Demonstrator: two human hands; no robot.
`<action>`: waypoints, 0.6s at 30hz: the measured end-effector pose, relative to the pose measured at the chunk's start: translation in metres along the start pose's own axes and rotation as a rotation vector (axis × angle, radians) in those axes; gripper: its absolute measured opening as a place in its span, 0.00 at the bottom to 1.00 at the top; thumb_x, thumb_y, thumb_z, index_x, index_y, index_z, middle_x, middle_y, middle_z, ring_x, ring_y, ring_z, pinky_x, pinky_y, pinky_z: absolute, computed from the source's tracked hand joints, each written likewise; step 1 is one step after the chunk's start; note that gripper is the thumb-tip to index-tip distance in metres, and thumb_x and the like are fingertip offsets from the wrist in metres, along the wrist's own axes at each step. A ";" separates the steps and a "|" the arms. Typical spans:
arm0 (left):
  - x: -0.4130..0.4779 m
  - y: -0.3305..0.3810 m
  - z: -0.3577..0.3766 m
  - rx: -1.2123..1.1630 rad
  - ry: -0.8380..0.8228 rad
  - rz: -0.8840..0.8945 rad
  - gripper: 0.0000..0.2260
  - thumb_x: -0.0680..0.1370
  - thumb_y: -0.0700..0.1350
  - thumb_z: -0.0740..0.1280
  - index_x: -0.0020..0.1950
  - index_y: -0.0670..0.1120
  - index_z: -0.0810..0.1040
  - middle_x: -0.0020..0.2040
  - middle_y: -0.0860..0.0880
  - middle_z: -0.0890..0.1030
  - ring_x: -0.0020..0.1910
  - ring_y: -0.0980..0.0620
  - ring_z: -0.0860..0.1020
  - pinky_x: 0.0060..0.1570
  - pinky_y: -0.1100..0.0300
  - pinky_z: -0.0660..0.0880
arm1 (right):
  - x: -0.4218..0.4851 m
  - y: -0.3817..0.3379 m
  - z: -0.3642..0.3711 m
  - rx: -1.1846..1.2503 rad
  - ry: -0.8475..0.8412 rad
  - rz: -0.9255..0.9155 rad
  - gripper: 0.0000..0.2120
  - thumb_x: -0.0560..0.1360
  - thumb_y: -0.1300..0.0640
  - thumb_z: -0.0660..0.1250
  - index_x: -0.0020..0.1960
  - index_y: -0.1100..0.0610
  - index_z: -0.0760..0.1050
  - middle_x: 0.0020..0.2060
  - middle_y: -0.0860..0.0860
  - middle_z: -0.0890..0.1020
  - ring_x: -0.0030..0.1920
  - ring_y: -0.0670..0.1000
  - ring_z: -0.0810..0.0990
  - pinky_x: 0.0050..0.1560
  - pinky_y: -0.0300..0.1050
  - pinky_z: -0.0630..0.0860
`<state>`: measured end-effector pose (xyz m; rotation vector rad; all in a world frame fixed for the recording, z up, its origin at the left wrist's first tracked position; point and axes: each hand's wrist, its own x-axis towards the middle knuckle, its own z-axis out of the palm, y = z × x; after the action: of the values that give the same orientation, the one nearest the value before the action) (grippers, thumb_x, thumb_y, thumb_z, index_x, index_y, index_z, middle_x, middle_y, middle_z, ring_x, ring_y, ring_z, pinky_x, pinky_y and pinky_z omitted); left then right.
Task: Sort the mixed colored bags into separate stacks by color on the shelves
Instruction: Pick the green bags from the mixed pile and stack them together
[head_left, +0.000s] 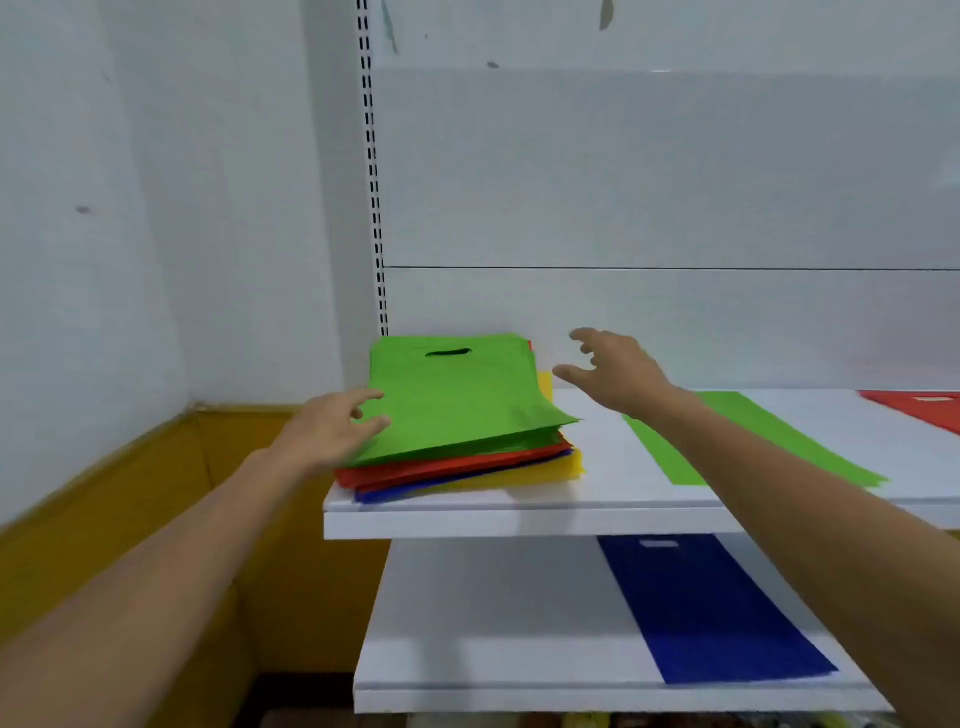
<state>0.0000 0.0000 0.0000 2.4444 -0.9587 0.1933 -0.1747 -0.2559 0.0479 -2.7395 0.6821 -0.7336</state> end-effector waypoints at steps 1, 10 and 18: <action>0.013 0.000 0.007 0.024 -0.017 -0.022 0.22 0.77 0.55 0.64 0.70 0.52 0.68 0.62 0.41 0.76 0.60 0.45 0.75 0.61 0.55 0.70 | 0.013 0.005 0.007 0.014 -0.024 0.012 0.27 0.75 0.44 0.64 0.70 0.54 0.65 0.64 0.54 0.74 0.64 0.55 0.72 0.61 0.51 0.71; 0.079 0.002 0.044 0.291 -0.124 -0.182 0.34 0.74 0.65 0.61 0.75 0.50 0.57 0.69 0.42 0.71 0.66 0.40 0.69 0.63 0.51 0.69 | 0.102 0.017 0.077 0.024 -0.255 0.066 0.26 0.76 0.49 0.66 0.65 0.65 0.68 0.60 0.61 0.74 0.59 0.59 0.74 0.54 0.49 0.73; 0.059 0.000 0.035 0.163 -0.161 -0.035 0.21 0.77 0.57 0.63 0.68 0.52 0.71 0.69 0.51 0.71 0.67 0.52 0.69 0.62 0.62 0.65 | 0.126 0.027 0.106 0.063 -0.205 0.159 0.25 0.72 0.46 0.70 0.57 0.64 0.68 0.53 0.58 0.74 0.55 0.58 0.74 0.51 0.49 0.71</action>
<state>0.0418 -0.0527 -0.0118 2.6575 -1.0021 0.0658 -0.0328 -0.3310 0.0010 -2.6182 0.8036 -0.4254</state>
